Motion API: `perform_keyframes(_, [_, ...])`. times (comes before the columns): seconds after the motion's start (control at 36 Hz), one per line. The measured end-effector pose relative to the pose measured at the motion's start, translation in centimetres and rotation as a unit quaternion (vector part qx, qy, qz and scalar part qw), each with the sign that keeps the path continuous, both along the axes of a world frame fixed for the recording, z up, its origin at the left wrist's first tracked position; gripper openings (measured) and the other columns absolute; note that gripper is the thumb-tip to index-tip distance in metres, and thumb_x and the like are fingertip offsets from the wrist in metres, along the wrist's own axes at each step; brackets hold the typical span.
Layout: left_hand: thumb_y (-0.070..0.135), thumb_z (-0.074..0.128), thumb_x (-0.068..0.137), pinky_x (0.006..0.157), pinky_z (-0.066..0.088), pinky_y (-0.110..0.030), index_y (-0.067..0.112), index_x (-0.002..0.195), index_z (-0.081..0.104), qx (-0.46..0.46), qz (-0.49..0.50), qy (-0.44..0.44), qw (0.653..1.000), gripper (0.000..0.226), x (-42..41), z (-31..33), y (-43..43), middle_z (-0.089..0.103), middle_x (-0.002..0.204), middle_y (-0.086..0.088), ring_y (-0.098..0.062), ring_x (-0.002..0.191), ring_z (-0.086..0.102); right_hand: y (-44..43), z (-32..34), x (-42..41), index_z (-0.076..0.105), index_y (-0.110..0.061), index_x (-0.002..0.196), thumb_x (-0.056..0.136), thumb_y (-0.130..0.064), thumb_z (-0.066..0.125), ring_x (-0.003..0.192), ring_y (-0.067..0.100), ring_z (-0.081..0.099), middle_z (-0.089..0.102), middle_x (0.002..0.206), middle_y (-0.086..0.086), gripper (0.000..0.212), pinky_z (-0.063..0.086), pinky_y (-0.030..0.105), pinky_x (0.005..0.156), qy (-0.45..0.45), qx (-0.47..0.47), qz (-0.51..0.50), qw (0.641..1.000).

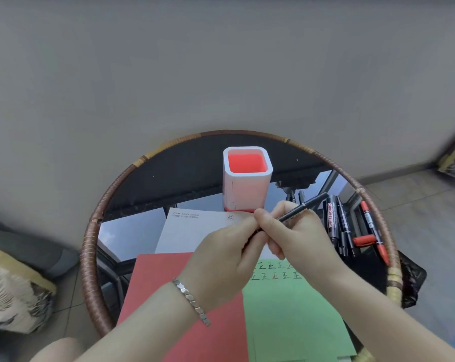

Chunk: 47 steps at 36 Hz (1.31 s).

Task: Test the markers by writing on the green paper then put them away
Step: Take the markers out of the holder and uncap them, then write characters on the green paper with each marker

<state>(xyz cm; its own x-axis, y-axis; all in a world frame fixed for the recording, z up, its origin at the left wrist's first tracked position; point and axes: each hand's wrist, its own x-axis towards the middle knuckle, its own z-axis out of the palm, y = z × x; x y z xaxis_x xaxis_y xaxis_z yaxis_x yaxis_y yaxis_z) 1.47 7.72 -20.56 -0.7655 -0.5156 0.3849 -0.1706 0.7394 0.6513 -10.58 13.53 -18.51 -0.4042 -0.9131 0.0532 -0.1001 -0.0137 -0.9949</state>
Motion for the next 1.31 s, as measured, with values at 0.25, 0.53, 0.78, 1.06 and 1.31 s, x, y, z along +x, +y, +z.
perform_keyframes(0.25, [0.052,0.027,0.085,0.046,0.026,-0.017,0.04,0.1,0.046,0.009,-0.011,-0.055,0.998,0.027,1.1,0.6,-0.3,0.049,0.054,0.008,-0.009,0.048,0.04,0.7,0.4,-0.6,0.045,-0.01,0.06,0.084,-0.011,0.059,0.034,0.007,0.041,0.048,0.036,-0.001,0.028,0.036,0.015,0.04,0.048,-0.058,0.031,0.997])
perform_keyframes(0.53, [0.009,0.051,0.089,0.076,0.044,-0.039,0.013,0.097,0.054,-0.014,0.221,-0.143,0.965,0.01,2.2,-3.6,-4.0,0.058,0.096,-0.01,-0.03,0.09,0.051,3.1,-1.9,-3.5,0.052,-0.013,0.074,0.087,-0.013,0.056,0.036,0.006,0.04,0.048,0.037,-0.001,0.013,0.036,0.014,0.039,-0.009,-0.007,-0.146,0.989])
perform_keyframes(0.78, [0.007,0.07,0.076,0.076,0.042,-0.046,0.004,0.092,0.069,-0.068,0.262,-0.172,0.947,0.017,2.0,-5.8,-4.4,0.064,0.1,-0.019,-0.042,0.095,0.057,4.7,-3.1,-4.1,0.055,-0.011,0.076,0.086,-0.015,0.057,0.038,0.008,0.04,0.049,0.038,-0.002,0.011,0.037,0.016,0.043,-0.021,0.015,-0.157,0.987])
perform_keyframes(1.06, [0.034,0.039,0.08,0.092,0.041,-0.031,0.013,0.101,0.064,-0.123,0.085,-0.151,0.977,0.039,-1.2,-3.9,4.1,0.066,0.106,-0.003,-0.02,0.104,0.057,7.1,-4.4,-5.3,0.067,-0.015,0.086,0.094,-0.013,0.041,0.049,0.013,0.06,0.065,0.051,0.005,0.027,0.048,0.024,0.051,-0.074,0.028,-0.161,0.984])
perform_keyframes(1.31, [0.051,0.037,0.083,0.112,0.021,-0.044,0.038,0.129,0.045,-0.147,-0.031,-0.251,0.956,0.048,-2.5,-6.9,5.9,0.042,0.141,-0.01,-0.028,0.132,0.035,8.4,-5.0,-6.0,0.064,-0.014,0.075,0.091,-0.019,0.049,0.06,0.014,0.068,0.071,0.061,0.003,0.023,0.053,0.018,0.052,-0.071,0.044,-0.195,0.977])
